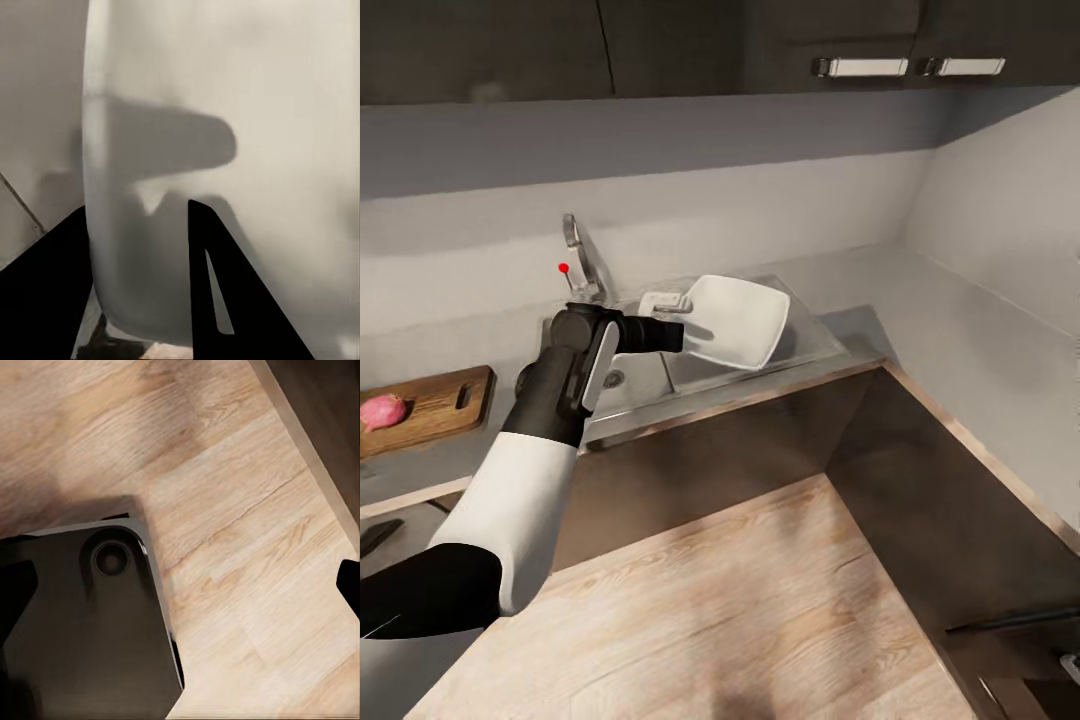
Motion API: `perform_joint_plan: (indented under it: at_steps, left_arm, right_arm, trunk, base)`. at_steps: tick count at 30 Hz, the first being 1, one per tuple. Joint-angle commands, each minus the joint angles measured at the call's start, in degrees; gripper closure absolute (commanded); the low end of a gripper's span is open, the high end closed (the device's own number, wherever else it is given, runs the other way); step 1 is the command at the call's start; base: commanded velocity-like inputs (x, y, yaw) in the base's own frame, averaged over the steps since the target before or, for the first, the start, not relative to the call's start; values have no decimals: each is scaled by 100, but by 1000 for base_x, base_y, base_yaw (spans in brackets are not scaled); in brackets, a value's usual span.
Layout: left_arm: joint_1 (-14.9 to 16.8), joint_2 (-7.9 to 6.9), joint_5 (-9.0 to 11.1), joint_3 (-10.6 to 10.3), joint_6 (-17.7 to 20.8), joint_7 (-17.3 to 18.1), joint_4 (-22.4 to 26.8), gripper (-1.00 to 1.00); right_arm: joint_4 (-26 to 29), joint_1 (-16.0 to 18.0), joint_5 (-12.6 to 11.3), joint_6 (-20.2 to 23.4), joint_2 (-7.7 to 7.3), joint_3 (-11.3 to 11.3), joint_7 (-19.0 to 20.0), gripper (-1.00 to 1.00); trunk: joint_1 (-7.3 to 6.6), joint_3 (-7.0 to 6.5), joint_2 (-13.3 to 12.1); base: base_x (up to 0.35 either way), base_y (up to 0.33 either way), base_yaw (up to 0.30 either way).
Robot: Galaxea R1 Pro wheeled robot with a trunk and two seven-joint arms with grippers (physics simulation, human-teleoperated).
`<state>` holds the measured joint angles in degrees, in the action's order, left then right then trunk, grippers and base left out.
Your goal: In the kitchen, take the Vidalia onion out of the sink, dice it on the chopping board with the paring knife, put the diced onion into the bowl on the countertop, then place both the paring knife and the chopping board into the sink.
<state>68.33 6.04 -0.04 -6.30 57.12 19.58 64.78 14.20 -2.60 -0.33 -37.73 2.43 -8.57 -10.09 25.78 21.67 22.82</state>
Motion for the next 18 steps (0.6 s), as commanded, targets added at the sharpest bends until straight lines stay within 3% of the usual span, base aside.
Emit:
perform_joint_plan:
  at_steps: [1,6,11,13,14,15,18]
  left_arm:
    - [5,-5,11,3,27,11,7,100]
    - [5,-22,2,9,28,11,43,100]
    - [5,-143,-4,78,41,5,128,100]
    - [5,-162,-4,290,43,4,147,100]
    - [3,-169,-4,505,44,3,156,100]
    - [4,-172,-8,878,41,2,166,100]
    - [3,-179,-12,1325,32,2,173,100]
  right_arm:
    - [13,-2,-2,-7,3,-13,-2,-100]
    - [13,-2,-2,-7,3,-13,-2,-100]
    - [13,-3,-2,-7,3,-13,-2,-100]
    - [13,-4,-2,-7,3,-13,-2,-100]
    - [13,-4,-2,-7,3,-13,-2,-100]
    - [13,-3,-2,-7,3,-13,-2,-100]
    - [13,-4,-2,-7,3,-13,-2,-100]
  trunk:
    - [0,9,10]
    - [0,9,10]
    - [0,9,10]
    - [0,9,10]
    - [0,9,10]
    - [0,9,10]
    - [0,9,10]
  base:
    - [-308,104,12]
    - [-283,168,103]
    - [-262,200,150]
    - [-255,211,152]
    - [-246,220,150]
    - [-200,244,144]
    - [-100,263,133]
